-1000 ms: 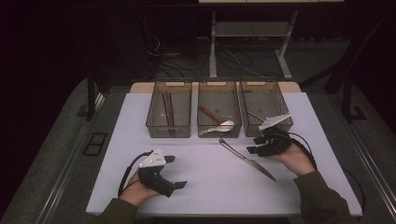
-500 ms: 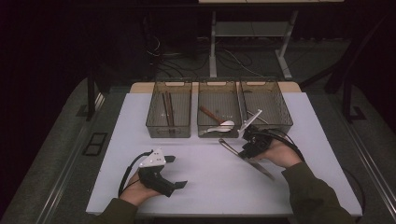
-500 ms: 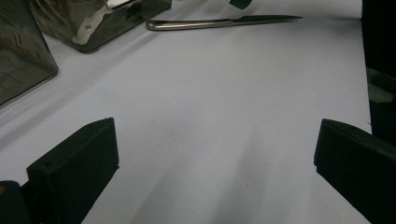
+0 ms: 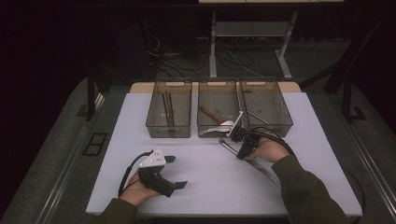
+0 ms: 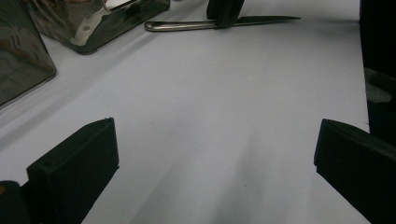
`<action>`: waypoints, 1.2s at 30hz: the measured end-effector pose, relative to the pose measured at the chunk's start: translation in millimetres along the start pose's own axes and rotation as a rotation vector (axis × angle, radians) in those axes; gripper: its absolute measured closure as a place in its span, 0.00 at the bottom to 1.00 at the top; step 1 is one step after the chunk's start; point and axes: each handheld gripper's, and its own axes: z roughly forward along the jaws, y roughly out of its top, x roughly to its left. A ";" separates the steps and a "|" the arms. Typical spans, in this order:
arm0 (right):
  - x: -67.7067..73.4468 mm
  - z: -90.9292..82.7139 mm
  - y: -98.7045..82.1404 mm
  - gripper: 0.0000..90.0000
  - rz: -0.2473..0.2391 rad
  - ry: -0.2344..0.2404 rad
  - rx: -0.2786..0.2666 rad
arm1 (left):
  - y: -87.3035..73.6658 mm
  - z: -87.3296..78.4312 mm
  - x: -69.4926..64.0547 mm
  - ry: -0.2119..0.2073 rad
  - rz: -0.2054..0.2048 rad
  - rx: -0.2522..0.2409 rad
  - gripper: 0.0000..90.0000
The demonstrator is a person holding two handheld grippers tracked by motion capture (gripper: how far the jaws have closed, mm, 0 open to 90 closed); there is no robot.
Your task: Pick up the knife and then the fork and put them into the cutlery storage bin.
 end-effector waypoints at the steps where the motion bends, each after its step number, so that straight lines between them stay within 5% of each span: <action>1: 0.0 1.2 0.8 0.82 -0.012 -0.009 0.010 | 0.0 0.1 0.0 0.000 0.000 0.000 0.00; 6: -0.8 4.0 3.7 0.84 -0.035 -0.028 0.035 | 0.0 0.6 -0.1 -0.001 -0.003 0.000 0.00; 16: -2.8 4.4 9.1 0.89 0.025 -0.012 0.076 | 0.1 0.4 -0.1 -0.002 0.002 0.002 0.00; 21: -1.6 5.2 11.1 0.90 -0.013 -0.034 0.089 | 0.1 0.2 -0.1 -0.002 0.002 0.002 0.00; 29: -1.6 4.1 7.6 0.90 -0.036 -0.036 0.062 | 0.0 0.1 0.1 -0.002 0.002 0.003 0.00; 36: -3.6 -0.7 1.9 0.89 0.000 -0.025 0.030 | -0.1 0.3 0.5 -0.002 0.001 0.005 0.00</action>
